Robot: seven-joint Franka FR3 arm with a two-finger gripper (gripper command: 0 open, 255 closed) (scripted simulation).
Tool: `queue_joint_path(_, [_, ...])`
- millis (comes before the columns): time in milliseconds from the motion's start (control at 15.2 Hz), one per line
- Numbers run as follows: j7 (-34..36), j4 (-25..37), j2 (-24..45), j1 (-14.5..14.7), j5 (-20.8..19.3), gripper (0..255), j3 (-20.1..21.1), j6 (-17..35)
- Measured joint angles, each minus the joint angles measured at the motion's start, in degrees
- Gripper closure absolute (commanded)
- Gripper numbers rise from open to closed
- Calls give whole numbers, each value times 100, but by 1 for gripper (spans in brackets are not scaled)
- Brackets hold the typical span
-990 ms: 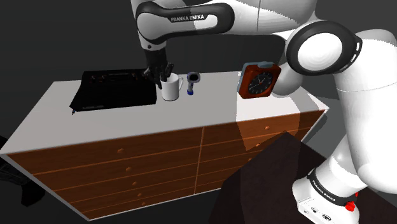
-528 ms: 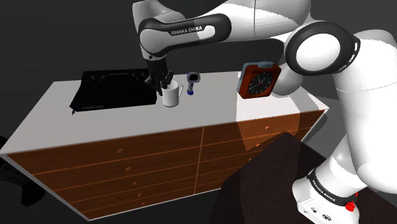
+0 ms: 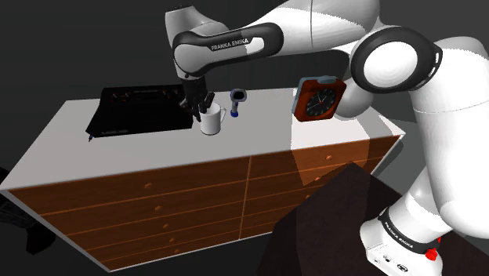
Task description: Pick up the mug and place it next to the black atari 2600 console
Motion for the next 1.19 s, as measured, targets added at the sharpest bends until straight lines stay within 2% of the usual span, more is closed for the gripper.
queue_joint_path(66, [0,0,0,0,0,0,0,1])
queue_joint_path(462, [0,-1,-1,-1,0,0,0,2])
queue_joint_path(726, [-34,623,8,84,19,0,14,-597])
queue_joint_path(1188, [-54,759,15,90,24,0,13,-733])
